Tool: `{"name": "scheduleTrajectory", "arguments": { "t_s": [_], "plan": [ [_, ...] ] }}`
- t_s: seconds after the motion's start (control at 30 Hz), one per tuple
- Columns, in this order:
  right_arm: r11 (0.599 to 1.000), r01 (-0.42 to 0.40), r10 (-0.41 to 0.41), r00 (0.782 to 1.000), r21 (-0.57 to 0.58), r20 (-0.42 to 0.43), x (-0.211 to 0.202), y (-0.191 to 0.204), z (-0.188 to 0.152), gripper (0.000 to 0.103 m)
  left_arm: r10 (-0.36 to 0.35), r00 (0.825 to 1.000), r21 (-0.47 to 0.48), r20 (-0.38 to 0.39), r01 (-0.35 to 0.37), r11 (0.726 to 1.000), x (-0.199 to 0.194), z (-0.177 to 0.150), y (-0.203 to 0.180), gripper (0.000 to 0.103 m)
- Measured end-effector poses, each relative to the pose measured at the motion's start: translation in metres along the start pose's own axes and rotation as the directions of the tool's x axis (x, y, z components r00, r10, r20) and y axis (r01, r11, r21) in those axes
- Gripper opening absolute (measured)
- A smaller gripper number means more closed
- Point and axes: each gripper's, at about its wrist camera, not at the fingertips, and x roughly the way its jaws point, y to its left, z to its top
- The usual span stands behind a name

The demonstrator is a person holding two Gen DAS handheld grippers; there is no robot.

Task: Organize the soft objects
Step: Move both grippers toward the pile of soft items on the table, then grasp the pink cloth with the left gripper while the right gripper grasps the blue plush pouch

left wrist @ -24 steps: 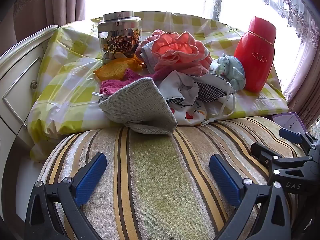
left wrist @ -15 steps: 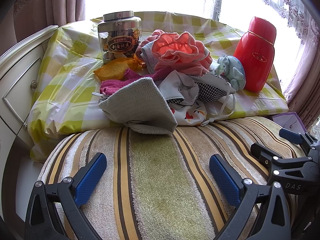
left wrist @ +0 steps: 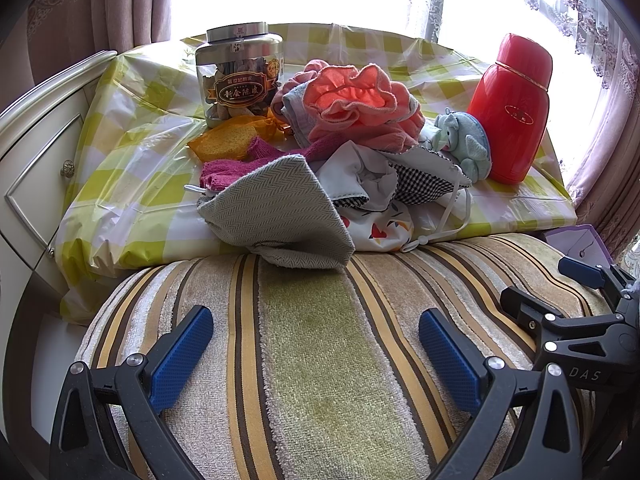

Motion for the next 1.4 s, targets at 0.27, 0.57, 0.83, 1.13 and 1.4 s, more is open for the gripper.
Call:
{"name": "scheduleTrajectory", "arguments": {
  "t_s": [0.27,0.57,0.83,1.13,1.4],
  "plan": [
    [1.0,-0.005,0.005,1.0,-0.001,-0.01,0.002,-0.001,0.001,0.103,0.0,1.0,0.0,0.0,0.0,1.0,0.0,0.0,0.0,0.103],
    [0.996,-0.092,0.092,0.989,0.007,-0.119,0.005,-0.012,0.012,0.103,0.08,0.995,-0.01,0.068,-0.079,0.997,-0.015,0.001,0.001,0.103],
    [0.982,-0.178,0.177,0.984,-0.067,-0.029,0.004,-0.022,0.047,0.103,0.055,0.985,-0.109,0.163,-0.037,0.993,-0.031,0.028,0.028,0.103],
    [0.993,-0.114,0.116,0.99,-0.028,0.077,0.02,-0.031,0.1,0.103,0.028,0.969,-0.103,0.247,-0.003,0.995,-0.029,0.072,0.031,0.102],
    [0.98,0.002,-0.013,0.998,0.198,0.056,0.052,-0.066,0.124,0.101,-0.025,0.967,0.075,0.252,0.007,0.997,-0.005,0.124,-0.012,0.102]
  ]
}}
